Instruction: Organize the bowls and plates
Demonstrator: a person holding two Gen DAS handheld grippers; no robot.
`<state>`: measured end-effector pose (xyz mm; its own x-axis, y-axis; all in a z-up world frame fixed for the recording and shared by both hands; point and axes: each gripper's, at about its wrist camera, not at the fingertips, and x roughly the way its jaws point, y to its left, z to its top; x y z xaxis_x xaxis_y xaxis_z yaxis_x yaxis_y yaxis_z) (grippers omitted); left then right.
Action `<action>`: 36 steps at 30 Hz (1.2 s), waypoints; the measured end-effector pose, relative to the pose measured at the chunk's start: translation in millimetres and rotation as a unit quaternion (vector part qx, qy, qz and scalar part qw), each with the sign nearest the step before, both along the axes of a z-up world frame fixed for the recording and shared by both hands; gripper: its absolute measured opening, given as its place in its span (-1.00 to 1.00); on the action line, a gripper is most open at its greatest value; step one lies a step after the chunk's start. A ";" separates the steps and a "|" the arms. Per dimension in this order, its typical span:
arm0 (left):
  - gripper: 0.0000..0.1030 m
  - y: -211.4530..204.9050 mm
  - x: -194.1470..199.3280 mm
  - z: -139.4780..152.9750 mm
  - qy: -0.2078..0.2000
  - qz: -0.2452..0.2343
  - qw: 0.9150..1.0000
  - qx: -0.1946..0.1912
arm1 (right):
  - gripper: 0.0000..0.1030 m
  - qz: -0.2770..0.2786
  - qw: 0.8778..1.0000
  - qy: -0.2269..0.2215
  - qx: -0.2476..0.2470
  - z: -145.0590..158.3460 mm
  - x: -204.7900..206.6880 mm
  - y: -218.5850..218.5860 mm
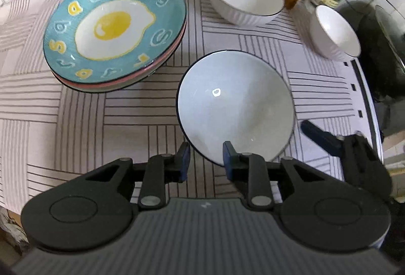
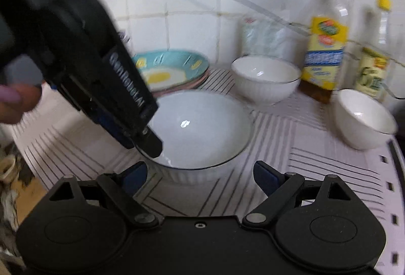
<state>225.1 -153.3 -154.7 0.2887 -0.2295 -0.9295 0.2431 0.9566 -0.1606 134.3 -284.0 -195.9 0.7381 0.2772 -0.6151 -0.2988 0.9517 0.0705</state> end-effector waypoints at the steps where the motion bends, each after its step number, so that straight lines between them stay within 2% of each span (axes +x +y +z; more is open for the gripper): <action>1: -0.45 -0.1 -2.0 5.1 -0.002 -0.006 1.000 0.001 | 0.80 -0.011 1.000 -0.003 0.007 7.9 -6.1 -3.1; 9: -0.22 5.2 -18.2 56.2 -0.021 -0.071 0.997 -0.005 | 0.80 -0.101 0.994 -0.030 0.036 70.3 -36.2 -20.2; 16: -0.10 11.0 -23.8 103.8 -0.051 -0.115 0.992 -0.030 | 0.77 -0.186 0.978 -0.031 0.089 120.9 -58.3 -38.1; 20: -0.06 9.2 -20.2 123.9 -0.071 -0.135 0.987 -0.043 | 0.74 -0.229 0.968 -0.036 0.094 137.1 -62.9 -44.1; 25: 0.00 -5.5 -8.9 136.3 -0.095 -0.154 0.982 -0.052 | 0.57 -0.252 0.964 -0.033 0.080 140.6 -52.4 -55.4; 29: 0.06 -25.0 2.3 137.8 -0.103 -0.150 0.981 -0.064 | 0.55 -0.263 0.961 -0.031 0.082 136.1 -41.4 -69.9; 32: 0.11 -42.3 14.7 128.6 -0.099 -0.137 0.982 -0.080 | 0.53 -0.278 0.956 -0.032 0.087 123.9 -28.3 -87.4; 36: 0.11 -70.3 32.4 109.3 -0.082 -0.115 0.986 -0.089 | 0.37 -0.308 0.944 -0.022 0.113 97.0 -6.3 -120.7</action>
<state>257.5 -223.6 -45.4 0.3538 -0.4619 -0.8133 0.4870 0.8334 -0.2614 128.1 -404.7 -98.8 0.8258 -0.0928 -0.5563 0.2997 0.9078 0.2935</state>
